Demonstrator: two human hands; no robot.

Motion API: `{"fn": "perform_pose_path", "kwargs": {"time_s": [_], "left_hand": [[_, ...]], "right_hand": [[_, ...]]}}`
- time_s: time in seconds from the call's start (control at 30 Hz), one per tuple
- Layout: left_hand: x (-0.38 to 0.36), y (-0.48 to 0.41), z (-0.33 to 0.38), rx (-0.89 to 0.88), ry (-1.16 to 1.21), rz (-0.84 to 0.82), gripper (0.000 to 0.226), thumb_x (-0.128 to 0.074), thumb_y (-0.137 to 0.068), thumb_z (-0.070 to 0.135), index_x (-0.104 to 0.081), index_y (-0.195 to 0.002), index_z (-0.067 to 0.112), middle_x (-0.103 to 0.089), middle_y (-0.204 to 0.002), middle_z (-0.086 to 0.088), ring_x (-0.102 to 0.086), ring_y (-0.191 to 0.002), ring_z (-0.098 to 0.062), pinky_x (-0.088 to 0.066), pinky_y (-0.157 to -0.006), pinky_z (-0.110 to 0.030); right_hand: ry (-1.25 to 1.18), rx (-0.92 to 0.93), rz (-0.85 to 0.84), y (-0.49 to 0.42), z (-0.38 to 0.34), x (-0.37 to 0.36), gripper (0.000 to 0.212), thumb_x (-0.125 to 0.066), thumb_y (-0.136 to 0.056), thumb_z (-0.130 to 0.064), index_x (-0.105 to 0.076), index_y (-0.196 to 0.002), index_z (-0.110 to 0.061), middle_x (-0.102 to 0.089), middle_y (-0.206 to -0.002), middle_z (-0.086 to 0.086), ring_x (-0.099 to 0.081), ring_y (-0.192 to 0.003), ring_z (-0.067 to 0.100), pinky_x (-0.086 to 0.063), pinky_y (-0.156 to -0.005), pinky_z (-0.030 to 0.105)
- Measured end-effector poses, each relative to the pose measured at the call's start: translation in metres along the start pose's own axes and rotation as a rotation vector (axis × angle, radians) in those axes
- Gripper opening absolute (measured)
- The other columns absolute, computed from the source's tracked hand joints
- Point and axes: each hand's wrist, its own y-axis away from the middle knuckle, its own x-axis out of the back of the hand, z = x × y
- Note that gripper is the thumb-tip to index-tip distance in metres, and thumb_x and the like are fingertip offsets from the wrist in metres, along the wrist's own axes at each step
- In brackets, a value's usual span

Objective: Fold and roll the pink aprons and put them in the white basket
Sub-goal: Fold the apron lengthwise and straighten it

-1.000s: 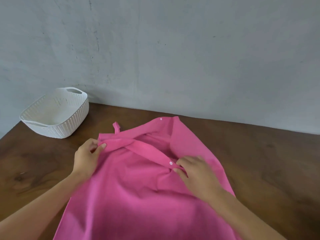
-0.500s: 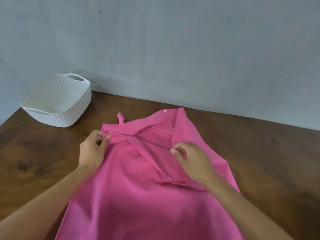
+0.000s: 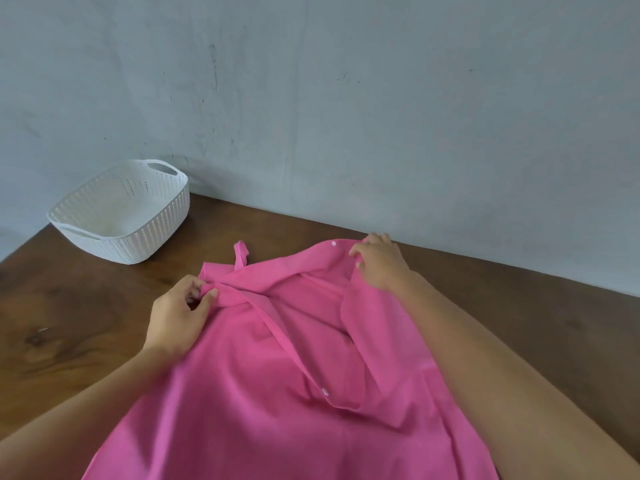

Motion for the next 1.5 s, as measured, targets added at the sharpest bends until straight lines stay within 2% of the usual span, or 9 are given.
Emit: {"fn": "perform_pose_path", "kwargs": {"time_s": [0.23,0.37,0.57,0.7,0.9,1.2,1.27,1.37,1.5], "left_hand": [[-0.001,0.0,0.002,0.002,-0.035,0.029,0.018,-0.074,-0.091,0.021,-0.061,-0.078,0.021,-0.065,-0.072,0.003,-0.061,-0.073,-0.014,-0.042,-0.066,-0.013],[-0.001,0.0,0.003,-0.001,-0.039,0.029,0.019,-0.074,-0.091,0.022,-0.061,-0.077,0.022,-0.065,-0.073,0.004,-0.062,-0.073,-0.016,-0.044,-0.067,-0.018],[-0.001,0.0,0.003,-0.002,-0.027,0.03,0.019,-0.074,-0.091,0.022,-0.06,-0.077,0.024,-0.065,-0.073,0.005,-0.061,-0.073,-0.015,-0.048,-0.07,-0.028],[0.001,-0.001,0.001,-0.002,0.012,0.018,0.019,-0.073,-0.092,0.023,-0.061,-0.078,0.023,-0.064,-0.073,0.004,-0.061,-0.073,-0.017,-0.05,-0.071,-0.036],[0.005,0.0,-0.001,0.026,0.091,-0.021,0.017,-0.072,-0.093,0.026,-0.062,-0.08,0.021,-0.065,-0.075,0.001,-0.061,-0.075,-0.019,-0.05,-0.074,-0.037],[0.028,-0.008,0.002,0.092,0.247,-0.163,0.015,-0.071,-0.095,0.029,-0.067,-0.085,0.018,-0.071,-0.078,-0.003,-0.065,-0.08,-0.026,-0.048,-0.079,-0.04],[0.039,-0.009,0.003,0.107,0.281,-0.161,0.015,-0.07,-0.095,0.03,-0.068,-0.087,0.018,-0.073,-0.081,-0.004,-0.067,-0.085,-0.028,-0.051,-0.085,-0.046],[0.054,-0.015,-0.002,0.127,0.299,-0.171,0.012,-0.071,-0.094,0.031,-0.068,-0.087,0.021,-0.074,-0.082,-0.004,-0.07,-0.085,-0.031,-0.055,-0.086,-0.051],[0.071,-0.019,0.004,0.129,0.298,-0.147,0.011,-0.071,-0.095,0.029,-0.066,-0.09,0.02,-0.074,-0.088,-0.004,-0.071,-0.087,-0.03,-0.056,-0.09,-0.053]], "right_hand": [[0.19,0.015,-0.191,-0.028,0.009,0.009,0.024,-0.052,-0.098,-0.024,-0.067,-0.112,-0.037,-0.044,-0.129,0.004,-0.035,-0.125,0.027,-0.03,-0.109,0.041],[0.184,0.039,-0.157,-0.025,0.011,0.013,0.015,-0.055,-0.097,-0.023,-0.06,-0.091,-0.035,-0.046,-0.122,0.001,-0.038,-0.12,0.025,-0.033,-0.106,0.04],[-0.044,0.06,0.02,-0.012,0.018,0.017,0.008,-0.055,-0.101,-0.019,-0.057,-0.094,-0.022,-0.052,-0.109,0.0,-0.046,-0.107,0.021,-0.042,-0.092,0.035],[-0.14,0.039,0.131,0.018,0.025,0.03,0.013,-0.049,-0.101,-0.006,-0.048,-0.093,-0.016,-0.058,-0.097,0.003,-0.054,-0.09,0.022,-0.047,-0.077,0.038],[-0.03,0.081,0.144,0.077,0.041,0.042,0.054,-0.045,-0.08,0.015,-0.058,-0.119,-0.021,-0.053,-0.111,0.001,-0.053,-0.1,0.02,-0.049,-0.079,0.04],[0.047,-0.149,0.179,0.165,0.047,0.07,0.032,-0.043,-0.093,0.007,-0.062,-0.11,-0.013,-0.057,-0.109,0.003,-0.053,-0.107,0.02,-0.046,-0.087,0.037],[0.054,-0.182,0.205,0.182,0.043,0.077,0.022,-0.039,-0.104,-0.009,-0.06,-0.097,-0.013,-0.056,-0.099,0.003,-0.054,-0.098,0.021,-0.044,-0.083,0.035],[0.02,-0.279,0.277,0.206,0.036,0.084,0.039,-0.033,-0.109,-0.029,-0.05,-0.076,-0.016,-0.051,-0.08,0.001,-0.049,-0.078,0.021,-0.036,-0.072,0.035],[-0.006,-0.479,0.362,0.236,0.033,0.086,0.039,-0.043,-0.104,-0.024,-0.05,-0.067,-0.017,-0.051,-0.07,0.0,-0.053,-0.072,0.028,-0.035,-0.064,0.034]]}}
